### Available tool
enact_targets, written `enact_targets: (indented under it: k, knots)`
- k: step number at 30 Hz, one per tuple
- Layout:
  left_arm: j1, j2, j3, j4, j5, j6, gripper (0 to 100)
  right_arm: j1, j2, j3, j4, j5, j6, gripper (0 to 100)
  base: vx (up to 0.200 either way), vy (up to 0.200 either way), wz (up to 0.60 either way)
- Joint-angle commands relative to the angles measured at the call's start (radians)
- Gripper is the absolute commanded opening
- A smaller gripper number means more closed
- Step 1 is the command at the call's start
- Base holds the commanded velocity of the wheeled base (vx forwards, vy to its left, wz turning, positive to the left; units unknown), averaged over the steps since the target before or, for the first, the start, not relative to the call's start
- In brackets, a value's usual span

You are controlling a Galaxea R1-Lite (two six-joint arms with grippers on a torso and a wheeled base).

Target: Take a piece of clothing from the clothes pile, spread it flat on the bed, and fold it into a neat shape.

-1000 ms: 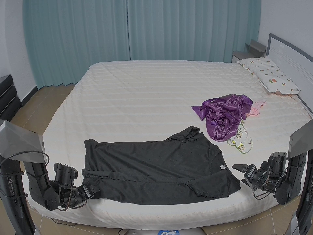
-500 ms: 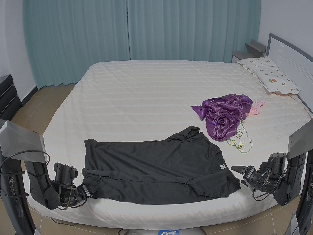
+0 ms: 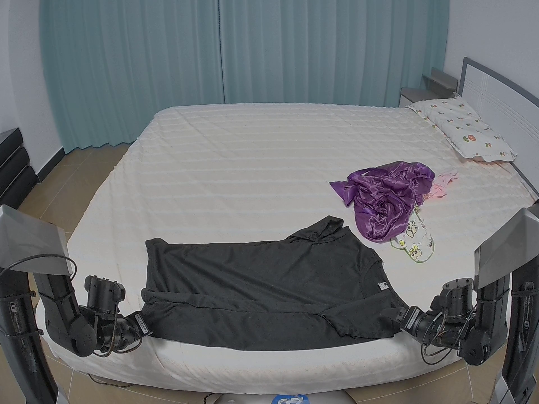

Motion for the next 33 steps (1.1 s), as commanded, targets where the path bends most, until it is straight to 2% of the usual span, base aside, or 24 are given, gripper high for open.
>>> enact_targets:
  k: [1,11,12,21,33]
  knots:
    - [0.014,-0.011,0.001,0.008,0.006,0.003,0,0.017,0.028,-0.001,-0.014,-0.006,-0.001,100,0.0,0.0,0.0]
    - [0.02,-0.002,0.001,0.01,0.012,0.021,0,0.02,0.047,-0.035,-0.016,-0.015,0.004,100,0.0,0.0,0.0]
    - [0.02,-0.002,0.001,0.01,0.011,0.021,0,0.02,0.047,-0.04,-0.016,-0.015,0.005,0,0.0,0.0,0.0]
    - [0.02,-0.003,0.003,0.013,0.012,0.027,0,0.045,0.032,-0.001,-0.016,-0.04,-0.003,0,0.0,0.0,0.0]
    - [0.044,-0.023,0.0,0.073,0.012,0.083,0,0.042,-0.051,0.072,-0.01,-0.05,-0.042,0,0.0,0.0,0.0]
